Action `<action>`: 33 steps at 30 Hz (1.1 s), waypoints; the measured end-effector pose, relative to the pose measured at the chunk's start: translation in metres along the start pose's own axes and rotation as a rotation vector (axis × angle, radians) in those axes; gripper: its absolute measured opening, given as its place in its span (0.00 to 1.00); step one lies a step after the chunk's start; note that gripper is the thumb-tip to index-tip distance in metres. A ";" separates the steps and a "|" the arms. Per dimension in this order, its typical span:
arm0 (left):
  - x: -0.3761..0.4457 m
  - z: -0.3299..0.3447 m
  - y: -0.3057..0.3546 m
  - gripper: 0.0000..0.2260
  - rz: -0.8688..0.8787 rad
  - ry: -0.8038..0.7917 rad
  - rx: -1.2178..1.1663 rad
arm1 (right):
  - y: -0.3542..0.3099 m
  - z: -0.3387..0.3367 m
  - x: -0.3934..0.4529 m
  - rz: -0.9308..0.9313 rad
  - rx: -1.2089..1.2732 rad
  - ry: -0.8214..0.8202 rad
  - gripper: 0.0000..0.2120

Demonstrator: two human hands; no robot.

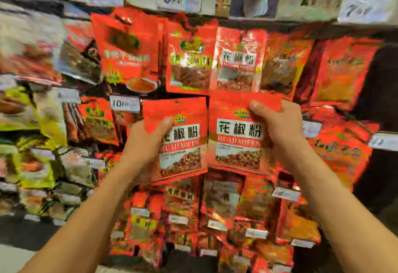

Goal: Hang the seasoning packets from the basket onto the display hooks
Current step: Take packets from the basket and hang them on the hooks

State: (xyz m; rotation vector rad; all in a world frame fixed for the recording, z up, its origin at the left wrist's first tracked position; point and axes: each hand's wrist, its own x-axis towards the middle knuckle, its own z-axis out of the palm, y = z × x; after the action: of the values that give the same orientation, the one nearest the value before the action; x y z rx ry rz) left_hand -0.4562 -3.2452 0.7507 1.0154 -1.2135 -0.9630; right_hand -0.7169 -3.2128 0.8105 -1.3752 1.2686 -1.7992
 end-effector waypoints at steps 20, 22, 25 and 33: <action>0.049 0.025 0.080 0.14 0.119 -0.150 0.053 | -0.068 0.043 0.115 0.082 -0.090 0.159 0.10; 0.051 0.029 0.082 0.16 0.130 -0.163 0.043 | -0.070 0.043 0.117 0.085 -0.062 0.191 0.11; 0.052 0.034 0.083 0.20 0.131 -0.178 0.022 | -0.073 0.041 0.119 0.086 -0.126 0.184 0.08; 0.057 0.042 0.076 0.15 0.133 -0.185 0.018 | -0.062 0.038 0.125 0.001 -0.338 0.229 0.13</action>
State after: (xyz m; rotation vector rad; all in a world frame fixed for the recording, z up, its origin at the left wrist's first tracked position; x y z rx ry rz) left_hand -0.4891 -3.2836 0.8417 0.8623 -1.4274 -0.9584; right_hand -0.7152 -3.3058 0.9210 -1.3657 1.7587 -1.8427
